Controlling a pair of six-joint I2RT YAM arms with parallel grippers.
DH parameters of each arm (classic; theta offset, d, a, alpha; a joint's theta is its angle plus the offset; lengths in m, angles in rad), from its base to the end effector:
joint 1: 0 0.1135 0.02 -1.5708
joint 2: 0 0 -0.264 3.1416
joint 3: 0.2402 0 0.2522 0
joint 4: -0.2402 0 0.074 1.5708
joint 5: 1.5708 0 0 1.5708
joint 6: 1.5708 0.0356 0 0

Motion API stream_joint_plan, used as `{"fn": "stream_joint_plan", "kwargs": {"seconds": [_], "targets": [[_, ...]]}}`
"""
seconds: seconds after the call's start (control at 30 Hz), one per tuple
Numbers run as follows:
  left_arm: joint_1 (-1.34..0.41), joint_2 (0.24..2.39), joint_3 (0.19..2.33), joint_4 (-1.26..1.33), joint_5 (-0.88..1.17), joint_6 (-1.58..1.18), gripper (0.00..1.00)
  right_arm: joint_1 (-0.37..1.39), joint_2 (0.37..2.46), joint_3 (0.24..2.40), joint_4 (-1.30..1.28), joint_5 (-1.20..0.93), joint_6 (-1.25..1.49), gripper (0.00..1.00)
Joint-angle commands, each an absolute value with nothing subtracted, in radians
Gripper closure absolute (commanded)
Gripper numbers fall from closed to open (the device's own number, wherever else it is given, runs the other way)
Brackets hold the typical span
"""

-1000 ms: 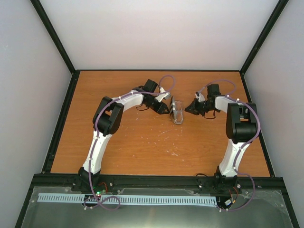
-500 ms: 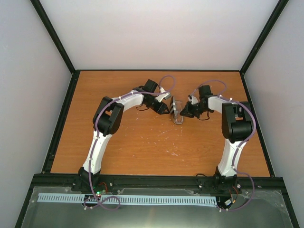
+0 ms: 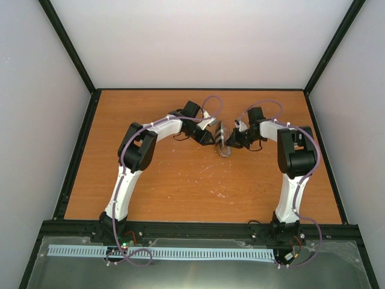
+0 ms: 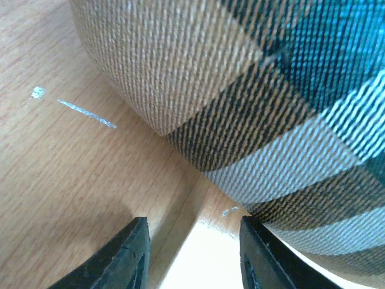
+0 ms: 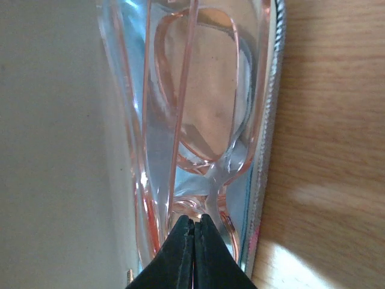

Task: Organize the sunglasses
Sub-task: Adjust the sunglasses in the sunglasses case, then close the sunglasses case at the center of the board.

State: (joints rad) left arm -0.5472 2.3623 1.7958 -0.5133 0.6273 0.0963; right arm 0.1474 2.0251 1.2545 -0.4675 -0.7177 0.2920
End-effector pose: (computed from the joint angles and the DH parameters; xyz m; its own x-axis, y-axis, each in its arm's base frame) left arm 0.4120 -0.2755 0.1275 -0.6864 0.5093 -0.5191 0.7270 0.5007 -0.4699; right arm 0.3787 0.0799 0.1278 -0.9883 0.0725 -0.1338 -0.0403 0.7234 0.6893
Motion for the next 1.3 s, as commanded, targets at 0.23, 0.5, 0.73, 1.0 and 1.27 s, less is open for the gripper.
{"fn": "stream_joint_plan", "kwargs": {"seconds": [0.23, 0.5, 0.73, 1.0, 1.27], "targets": [[-0.568, 2.327, 1.805, -0.517, 0.607, 0.116, 0.57, 0.194, 2.046, 1.294, -0.517, -0.662, 0.262, 0.96], [-0.568, 2.324, 1.804, -0.517, 0.6, 0.119, 0.57, 0.164, 1.935, 1.307, -0.581, -0.625, 0.243, 0.9], [-0.568, 2.313, 1.793, -0.517, 0.589, 0.127, 0.57, 0.137, 1.883, 1.309, -0.602, -0.601, 0.238, 0.89], [-0.568, 2.294, 1.775, -0.52, 0.569, 0.134, 0.57, 0.126, 1.923, 1.28, -0.577, -0.493, 0.268, 0.92], [-0.567, 2.252, 1.745, -0.528, 0.55, 0.146, 0.57, 0.128, 2.061, 1.364, -0.557, -0.526, 0.29, 0.94]]}}
